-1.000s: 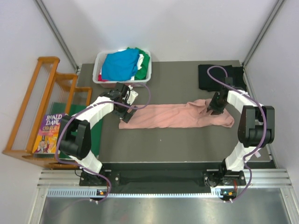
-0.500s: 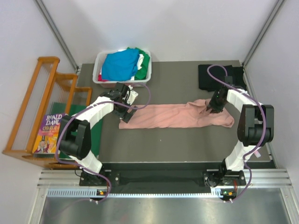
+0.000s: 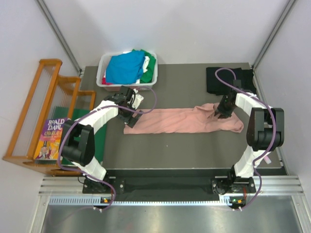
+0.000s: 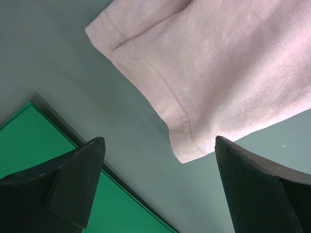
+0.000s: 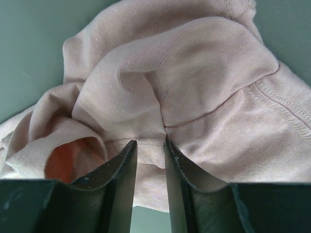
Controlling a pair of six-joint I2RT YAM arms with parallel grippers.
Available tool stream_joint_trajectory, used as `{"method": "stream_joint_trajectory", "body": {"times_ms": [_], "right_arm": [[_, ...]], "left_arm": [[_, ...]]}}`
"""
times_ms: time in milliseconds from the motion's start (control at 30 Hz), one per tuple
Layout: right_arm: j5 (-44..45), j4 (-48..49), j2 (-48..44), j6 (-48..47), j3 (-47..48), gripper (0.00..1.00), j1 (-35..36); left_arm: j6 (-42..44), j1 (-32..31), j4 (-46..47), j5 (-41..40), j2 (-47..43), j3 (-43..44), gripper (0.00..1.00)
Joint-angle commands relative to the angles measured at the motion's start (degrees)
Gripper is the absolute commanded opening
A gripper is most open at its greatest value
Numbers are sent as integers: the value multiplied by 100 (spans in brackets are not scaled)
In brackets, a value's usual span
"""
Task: Fold and stack the t-shirts
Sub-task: Fold the tshirt
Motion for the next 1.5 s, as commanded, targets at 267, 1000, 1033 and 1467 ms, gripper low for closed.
{"method": "stream_joint_trajectory", "body": {"times_ms": [267, 1000, 1033, 1467], "right_arm": [[266, -15, -188, -106, -97, 32, 55], [-32, 108, -4, 43, 17, 6, 73], [-41, 99, -22, 52, 43, 4, 73], [688, -384, -1067, 52, 412, 0, 73]], "left_arm": [[41, -20, 130, -49, -143, -79, 99], [23, -20, 130, -41, -187, -105, 99], [40, -20, 121, -49, -195, -96, 99], [32, -20, 103, -14, -178, -34, 99]]}}
